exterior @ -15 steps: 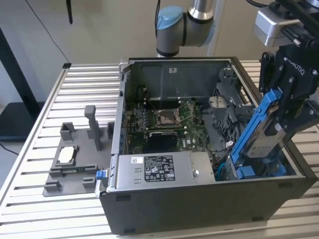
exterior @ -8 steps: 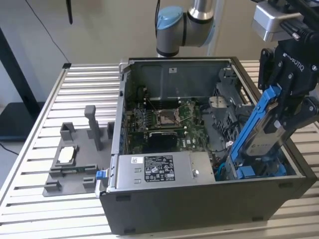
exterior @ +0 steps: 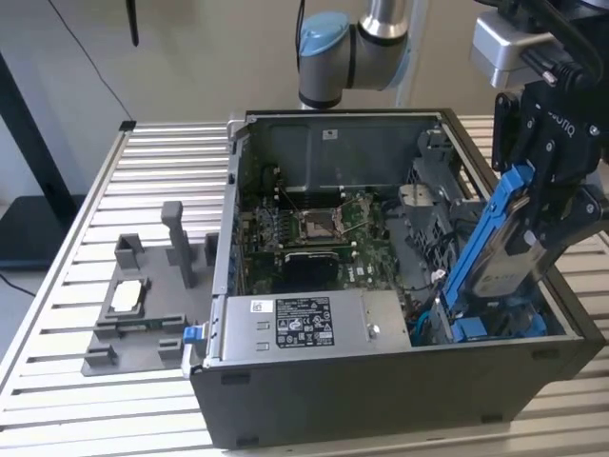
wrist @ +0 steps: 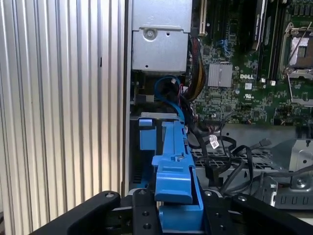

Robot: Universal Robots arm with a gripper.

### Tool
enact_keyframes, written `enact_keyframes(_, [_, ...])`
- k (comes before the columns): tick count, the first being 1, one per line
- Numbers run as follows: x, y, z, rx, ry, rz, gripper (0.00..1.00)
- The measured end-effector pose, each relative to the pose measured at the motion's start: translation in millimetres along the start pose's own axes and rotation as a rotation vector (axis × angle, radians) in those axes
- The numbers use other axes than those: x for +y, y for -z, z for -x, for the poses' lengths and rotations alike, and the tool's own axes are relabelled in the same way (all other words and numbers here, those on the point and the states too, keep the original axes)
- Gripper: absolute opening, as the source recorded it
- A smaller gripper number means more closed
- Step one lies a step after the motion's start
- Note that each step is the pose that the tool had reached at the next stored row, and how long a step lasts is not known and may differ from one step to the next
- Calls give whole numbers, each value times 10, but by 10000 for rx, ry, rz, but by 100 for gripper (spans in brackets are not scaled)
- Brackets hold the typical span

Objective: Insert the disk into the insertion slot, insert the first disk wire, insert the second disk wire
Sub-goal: 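Insert the disk into the insertion slot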

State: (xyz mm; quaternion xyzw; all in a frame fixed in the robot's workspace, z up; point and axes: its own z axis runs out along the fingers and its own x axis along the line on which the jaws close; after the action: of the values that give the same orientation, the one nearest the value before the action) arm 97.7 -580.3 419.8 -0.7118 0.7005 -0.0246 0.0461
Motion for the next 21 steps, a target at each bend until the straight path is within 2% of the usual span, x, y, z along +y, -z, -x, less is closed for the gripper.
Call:
enact_keyframes(1, [9,-4,1,0,1,-43,33])
enact_keyframes(6, [54,-40,-3,3,2,-59,33])
enact_keyframes(13, [73,-130,-10,15,2,-203,33])
enact_keyframes(17, [84,-192,-11,12,0,-208,33])
enact_keyframes(21, [80,-165,-11,-29,-7,-211,33])
